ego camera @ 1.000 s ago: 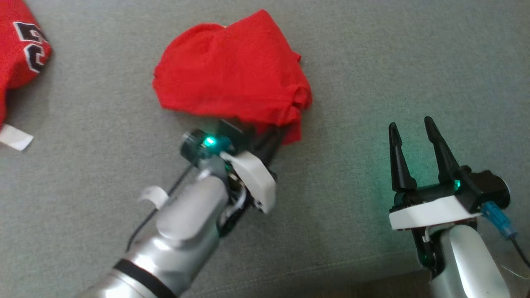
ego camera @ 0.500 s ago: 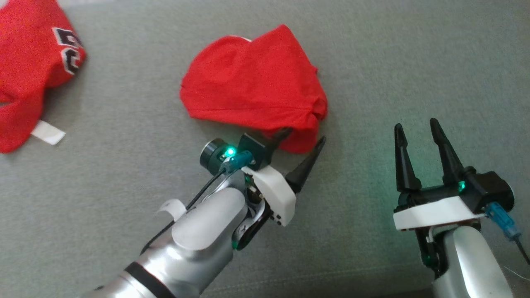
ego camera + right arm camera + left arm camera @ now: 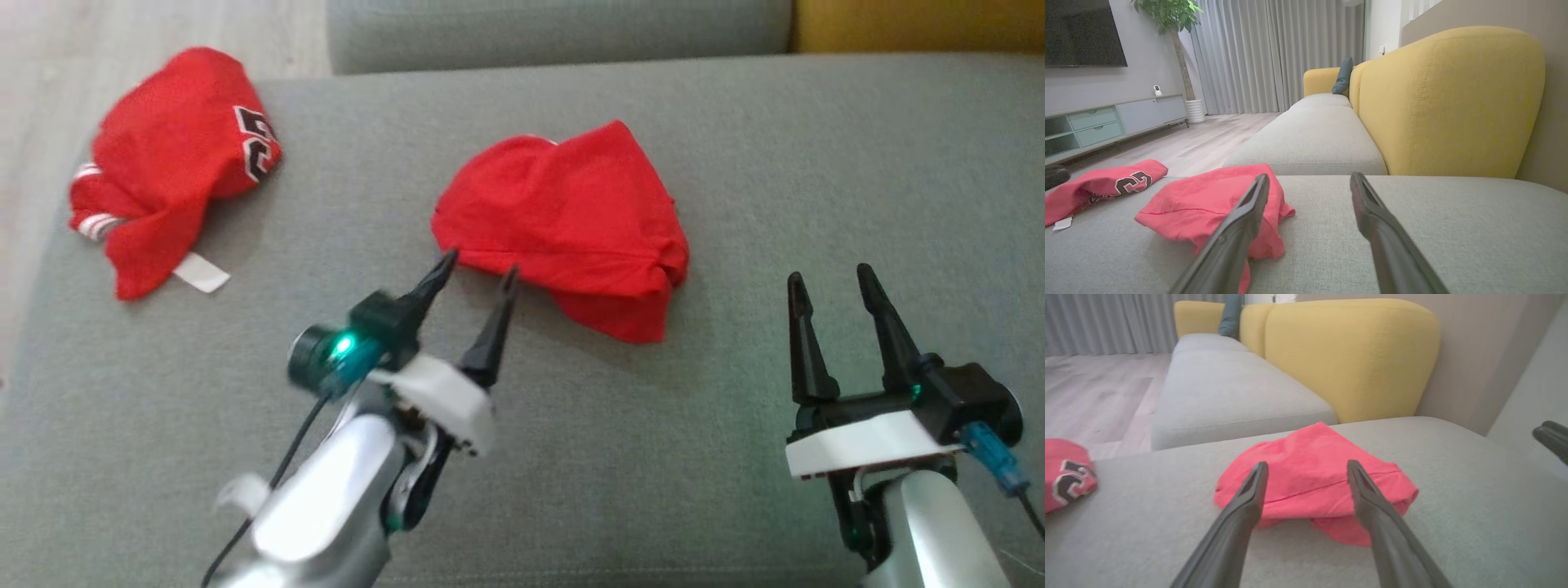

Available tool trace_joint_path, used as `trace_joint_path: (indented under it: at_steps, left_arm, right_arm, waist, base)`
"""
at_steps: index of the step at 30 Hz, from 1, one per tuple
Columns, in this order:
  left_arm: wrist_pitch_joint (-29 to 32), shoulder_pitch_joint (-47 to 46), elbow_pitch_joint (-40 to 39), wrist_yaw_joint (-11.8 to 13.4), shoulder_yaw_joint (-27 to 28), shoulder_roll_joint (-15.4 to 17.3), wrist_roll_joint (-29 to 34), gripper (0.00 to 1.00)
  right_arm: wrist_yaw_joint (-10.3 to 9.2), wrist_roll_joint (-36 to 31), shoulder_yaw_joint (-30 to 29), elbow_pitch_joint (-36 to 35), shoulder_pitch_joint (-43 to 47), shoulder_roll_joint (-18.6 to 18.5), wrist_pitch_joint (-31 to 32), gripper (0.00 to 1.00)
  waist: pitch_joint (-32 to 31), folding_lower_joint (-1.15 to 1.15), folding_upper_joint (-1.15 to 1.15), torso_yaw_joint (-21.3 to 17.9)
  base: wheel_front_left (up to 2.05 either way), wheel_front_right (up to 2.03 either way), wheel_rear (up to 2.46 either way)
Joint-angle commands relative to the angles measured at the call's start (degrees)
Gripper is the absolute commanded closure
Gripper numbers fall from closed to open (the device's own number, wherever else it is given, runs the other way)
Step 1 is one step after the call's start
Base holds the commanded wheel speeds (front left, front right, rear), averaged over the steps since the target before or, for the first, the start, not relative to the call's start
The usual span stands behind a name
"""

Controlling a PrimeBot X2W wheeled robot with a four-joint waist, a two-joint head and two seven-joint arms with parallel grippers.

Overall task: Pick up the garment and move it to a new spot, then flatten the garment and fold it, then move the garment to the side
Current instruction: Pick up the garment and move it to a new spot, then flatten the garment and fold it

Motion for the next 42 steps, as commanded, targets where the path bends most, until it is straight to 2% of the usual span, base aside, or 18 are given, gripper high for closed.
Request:
trace_joint_path:
  at_steps: [1,10,16,28,42]
  left_arm:
    - [-0.44,-0.40,-3.05,0.79,3.61,1.20,0.88,0.00]
    - [-0.44,11.76,-11.22,3.13,12.38,2.63,5.26,0.00]
    - [-0.44,17.60,-15.30,3.53,17.38,1.82,7.64,0.00]
    - [-0.44,22.18,-16.05,1.51,22.75,0.14,10.11,0.00]
    - [-0.45,23.36,-14.72,-0.86,24.81,-1.61,12.49,0.00]
  right_arm:
    - [0.43,-0.31,0.92,-1.58,-0.52,-0.27,-0.52,0.00]
    - [0.43,1.14,0.18,-0.98,2.16,-0.27,-0.52,0.00]
    - [0.43,2.13,-0.66,-1.20,4.05,-0.27,-0.52,0.00]
    - [0.43,2.91,0.00,-0.55,5.08,-0.27,-0.52,0.00]
    - [0.43,2.46,0.32,-0.45,5.55,-0.27,-0.52,0.00]
  waist:
    - [-1.26,0.00,0.00,1.21]
    - [-3.19,0.00,0.00,2.95]
    - [-3.69,0.00,0.00,3.32]
    - [-4.83,0.00,0.00,2.61]
    - [-5.40,0.00,0.00,2.57]
  base:
    - [0.00,0.00,0.00]
    - [0.00,0.00,0.00]
    - [0.00,0.00,0.00]
    - [0.00,0.00,0.00]
    - [0.00,0.00,0.00]
